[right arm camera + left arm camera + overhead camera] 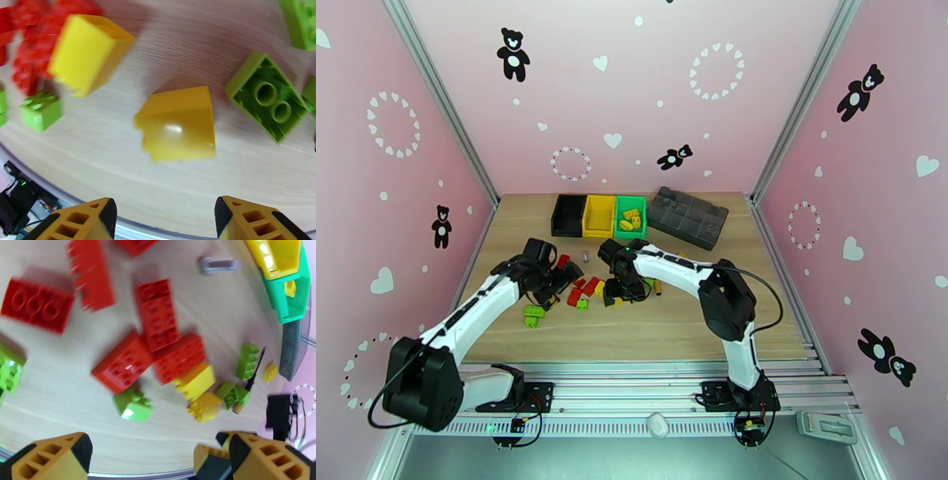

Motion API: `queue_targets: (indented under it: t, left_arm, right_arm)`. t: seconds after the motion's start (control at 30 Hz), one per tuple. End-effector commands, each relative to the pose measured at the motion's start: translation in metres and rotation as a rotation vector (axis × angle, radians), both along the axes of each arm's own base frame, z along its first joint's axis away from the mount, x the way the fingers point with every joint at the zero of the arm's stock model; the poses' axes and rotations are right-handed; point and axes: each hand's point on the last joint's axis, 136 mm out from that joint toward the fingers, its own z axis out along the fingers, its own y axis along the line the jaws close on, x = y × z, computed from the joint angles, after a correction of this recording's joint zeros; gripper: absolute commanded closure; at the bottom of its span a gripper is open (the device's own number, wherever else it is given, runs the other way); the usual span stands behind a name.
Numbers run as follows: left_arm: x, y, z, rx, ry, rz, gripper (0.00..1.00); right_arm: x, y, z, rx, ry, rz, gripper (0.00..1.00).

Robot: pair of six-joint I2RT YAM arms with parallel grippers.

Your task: Sort the legos into containers by color

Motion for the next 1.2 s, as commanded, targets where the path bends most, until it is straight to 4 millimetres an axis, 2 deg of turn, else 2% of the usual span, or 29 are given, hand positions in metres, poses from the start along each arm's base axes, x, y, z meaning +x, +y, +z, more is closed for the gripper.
queue_targets:
  t: [0.0,0.43,0.63,0.87,1.13,1.17]
  left_arm:
    - [-0.013,0.007,-0.006,-0.001,0.017,0.052,0.02]
    - [-0.019,0.012,-0.001,-0.005,0.001,0.086,0.01]
    - [-0.019,0.013,0.001,-0.005,-0.005,0.099,0.02]
    - [-0.013,0.009,0.0,-0.016,-0.006,0.092,0.02]
    - [0.003,-0.015,-0.001,-0.05,-0.013,0.028,0.02]
    - [0.011,-0.02,0.006,-0.059,-0.032,0.018,0.02]
  right_arm:
    - [0.004,0.003,-0.007,-0.024,0.003,0.027,0.29]
    - [0.029,0.001,-0.023,-0.092,-0.003,0.023,0.3]
    - [0.037,-0.004,-0.023,-0.102,-0.002,0.01,0.39]
    - [0.038,-0.003,-0.02,-0.084,0.0,0.017,0.47]
    - [0.043,-0.002,-0.009,-0.037,0.001,-0.008,0.63]
    - [0.045,-0.001,-0.006,-0.017,0.001,-0.017,0.64]
